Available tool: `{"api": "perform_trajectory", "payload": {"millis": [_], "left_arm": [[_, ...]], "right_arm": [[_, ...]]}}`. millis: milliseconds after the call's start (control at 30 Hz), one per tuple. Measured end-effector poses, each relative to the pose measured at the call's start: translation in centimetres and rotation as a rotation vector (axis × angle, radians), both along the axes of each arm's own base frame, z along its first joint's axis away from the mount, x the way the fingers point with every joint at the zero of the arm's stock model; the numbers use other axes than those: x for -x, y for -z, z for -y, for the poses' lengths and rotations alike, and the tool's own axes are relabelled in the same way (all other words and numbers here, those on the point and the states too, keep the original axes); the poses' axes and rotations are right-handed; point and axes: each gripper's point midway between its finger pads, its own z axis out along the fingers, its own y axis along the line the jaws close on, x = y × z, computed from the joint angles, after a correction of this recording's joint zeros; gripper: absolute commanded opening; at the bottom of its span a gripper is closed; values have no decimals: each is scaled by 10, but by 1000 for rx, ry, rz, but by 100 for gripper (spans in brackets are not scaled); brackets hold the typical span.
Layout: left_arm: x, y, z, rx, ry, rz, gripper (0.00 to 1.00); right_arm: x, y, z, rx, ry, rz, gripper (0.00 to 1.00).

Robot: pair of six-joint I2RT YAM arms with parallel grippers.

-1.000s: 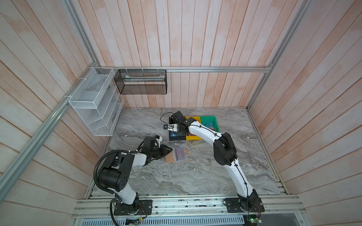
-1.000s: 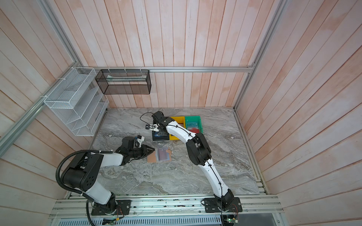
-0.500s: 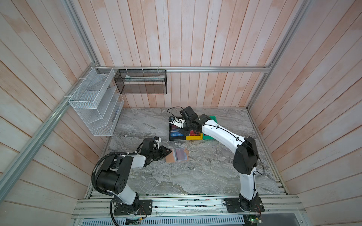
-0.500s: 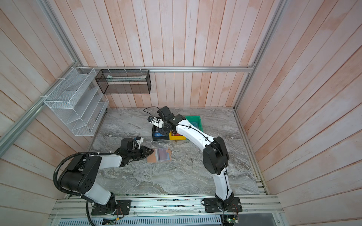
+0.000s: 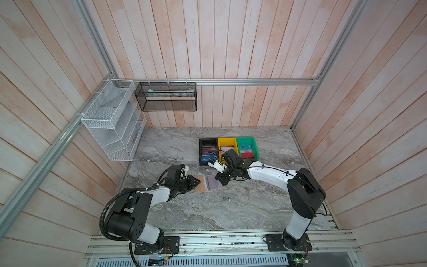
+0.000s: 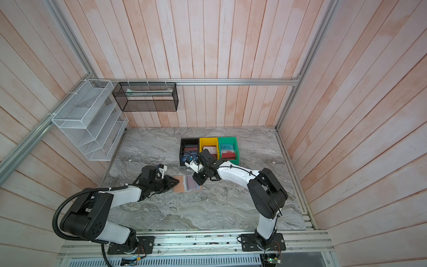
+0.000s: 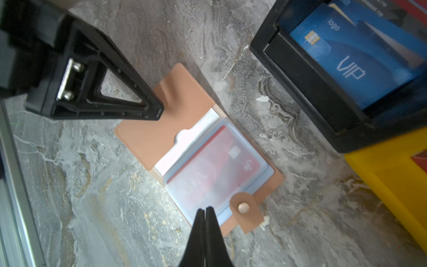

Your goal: Take the credit cards out of the card holder

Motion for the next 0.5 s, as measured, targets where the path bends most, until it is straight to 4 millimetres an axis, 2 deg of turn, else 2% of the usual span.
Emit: {"api": "perform_trajectory", "payload": {"millis": [267, 500], "left_arm": [[4, 9, -3, -19, -11, -18, 22], [7, 14, -4, -24, -11, -31, 22]], "right_arm": [[-6, 28, -7, -10, 27, -67, 2], [-18, 44, 11, 1, 86, -95, 1]]}}
